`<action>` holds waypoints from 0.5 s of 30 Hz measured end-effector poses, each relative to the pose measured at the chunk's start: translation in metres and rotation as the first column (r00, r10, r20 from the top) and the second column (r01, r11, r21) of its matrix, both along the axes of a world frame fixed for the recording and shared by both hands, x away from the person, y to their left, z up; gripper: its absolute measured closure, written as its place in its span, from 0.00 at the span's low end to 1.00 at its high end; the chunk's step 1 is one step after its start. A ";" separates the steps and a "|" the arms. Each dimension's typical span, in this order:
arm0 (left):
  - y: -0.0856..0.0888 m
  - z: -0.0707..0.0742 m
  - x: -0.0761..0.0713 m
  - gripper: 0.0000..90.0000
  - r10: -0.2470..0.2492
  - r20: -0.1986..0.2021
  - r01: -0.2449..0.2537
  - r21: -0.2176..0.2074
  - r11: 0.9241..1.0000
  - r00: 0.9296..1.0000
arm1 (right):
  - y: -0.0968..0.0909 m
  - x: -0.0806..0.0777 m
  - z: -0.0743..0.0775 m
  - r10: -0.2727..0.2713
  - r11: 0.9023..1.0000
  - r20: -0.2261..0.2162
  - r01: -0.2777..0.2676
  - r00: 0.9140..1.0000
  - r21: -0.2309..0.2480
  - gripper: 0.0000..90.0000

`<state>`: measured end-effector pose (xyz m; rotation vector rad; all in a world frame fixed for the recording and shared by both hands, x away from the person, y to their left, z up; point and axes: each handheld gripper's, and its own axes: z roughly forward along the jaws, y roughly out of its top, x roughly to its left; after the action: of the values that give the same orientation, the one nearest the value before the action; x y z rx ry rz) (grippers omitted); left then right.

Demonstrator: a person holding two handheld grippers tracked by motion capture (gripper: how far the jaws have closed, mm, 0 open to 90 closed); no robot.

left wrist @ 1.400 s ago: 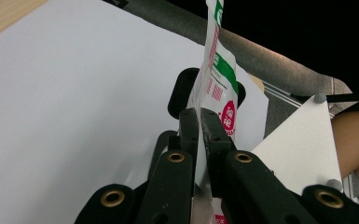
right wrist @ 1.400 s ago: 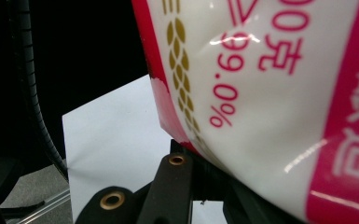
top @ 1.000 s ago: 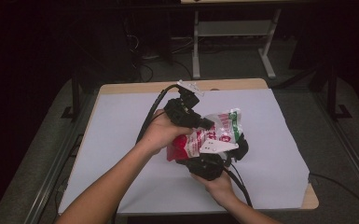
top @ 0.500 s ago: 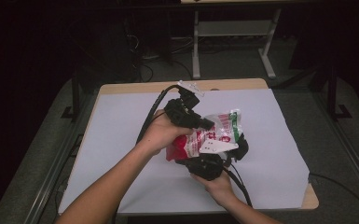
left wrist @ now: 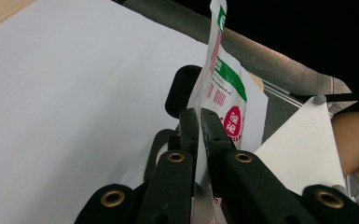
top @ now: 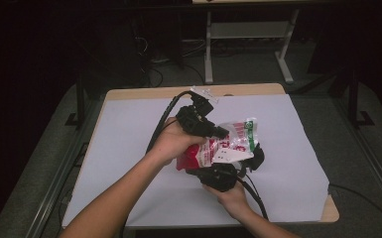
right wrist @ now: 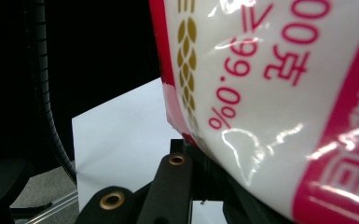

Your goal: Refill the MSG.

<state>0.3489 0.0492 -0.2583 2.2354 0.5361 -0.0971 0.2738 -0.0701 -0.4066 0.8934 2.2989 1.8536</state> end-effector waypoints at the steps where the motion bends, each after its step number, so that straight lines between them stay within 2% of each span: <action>1: 0.000 0.000 0.000 1.00 -0.001 0.001 0.001 0.000 1.000 1.000 | -0.001 0.000 0.000 -0.001 1.000 0.000 0.001 1.000 0.000 1.00; 15: -0.002 0.000 0.000 1.00 -0.003 0.004 0.003 0.006 1.000 1.000 | -0.002 0.001 0.000 0.000 1.000 0.005 0.000 1.000 0.005 1.00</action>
<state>0.3488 0.0468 -0.2581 2.2417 0.5314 -0.0921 0.2747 -0.0716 -0.4066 0.8889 2.2921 1.8605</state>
